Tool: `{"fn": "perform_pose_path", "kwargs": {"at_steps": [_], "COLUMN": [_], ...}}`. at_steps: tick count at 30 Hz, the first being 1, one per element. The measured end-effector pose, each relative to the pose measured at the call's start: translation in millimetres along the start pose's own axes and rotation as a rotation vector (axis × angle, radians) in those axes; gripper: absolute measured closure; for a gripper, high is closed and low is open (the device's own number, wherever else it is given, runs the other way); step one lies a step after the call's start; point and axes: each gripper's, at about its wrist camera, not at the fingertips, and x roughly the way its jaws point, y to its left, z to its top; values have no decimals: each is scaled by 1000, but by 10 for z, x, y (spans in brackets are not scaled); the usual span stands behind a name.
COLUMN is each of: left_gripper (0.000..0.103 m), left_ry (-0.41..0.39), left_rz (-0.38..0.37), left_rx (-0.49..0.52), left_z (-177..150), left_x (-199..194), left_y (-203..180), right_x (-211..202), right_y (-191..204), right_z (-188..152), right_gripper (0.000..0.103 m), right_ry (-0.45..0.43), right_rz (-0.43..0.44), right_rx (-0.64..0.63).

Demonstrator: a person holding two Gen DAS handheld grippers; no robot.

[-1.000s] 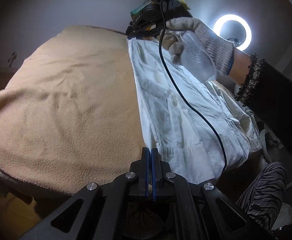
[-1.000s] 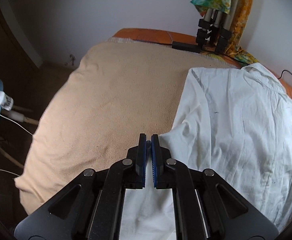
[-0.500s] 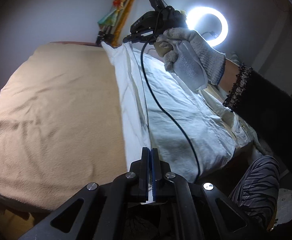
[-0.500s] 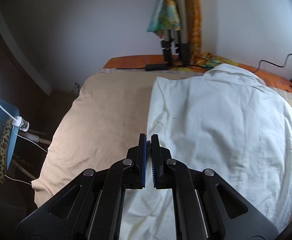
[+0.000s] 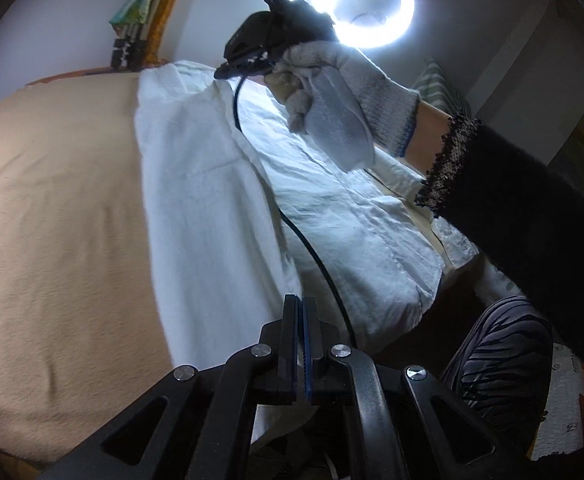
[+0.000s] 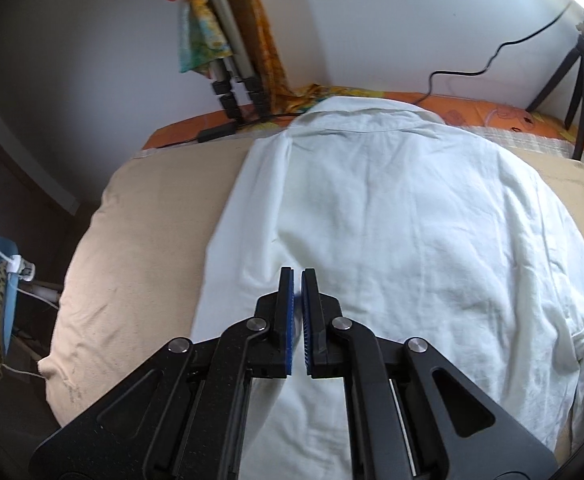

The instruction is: Fold small clothes

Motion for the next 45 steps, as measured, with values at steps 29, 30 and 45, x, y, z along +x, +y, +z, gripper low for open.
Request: {"fn": "perform_pose_path", "kwargs": {"at_steps": [29,30,45], "left_gripper": [81,82,81], "left_ry": [-117,-112,24], "left_rz": [127,136,231], "left_rx": [-40,-35,135], "left_z": [-92,-41,8], "left_x": [-349,-283,280], "left_y": [307,310,375], "right_x": [-1646,-1670,-1874], "right_y": [-596,-611,-795], "right_z": [-1339,-1382,-1592], "right_gripper": [100,100,100], "right_ry": [-138,-145,-179], "right_rz": [186,178,182], "right_rx": [56,57,72]}}
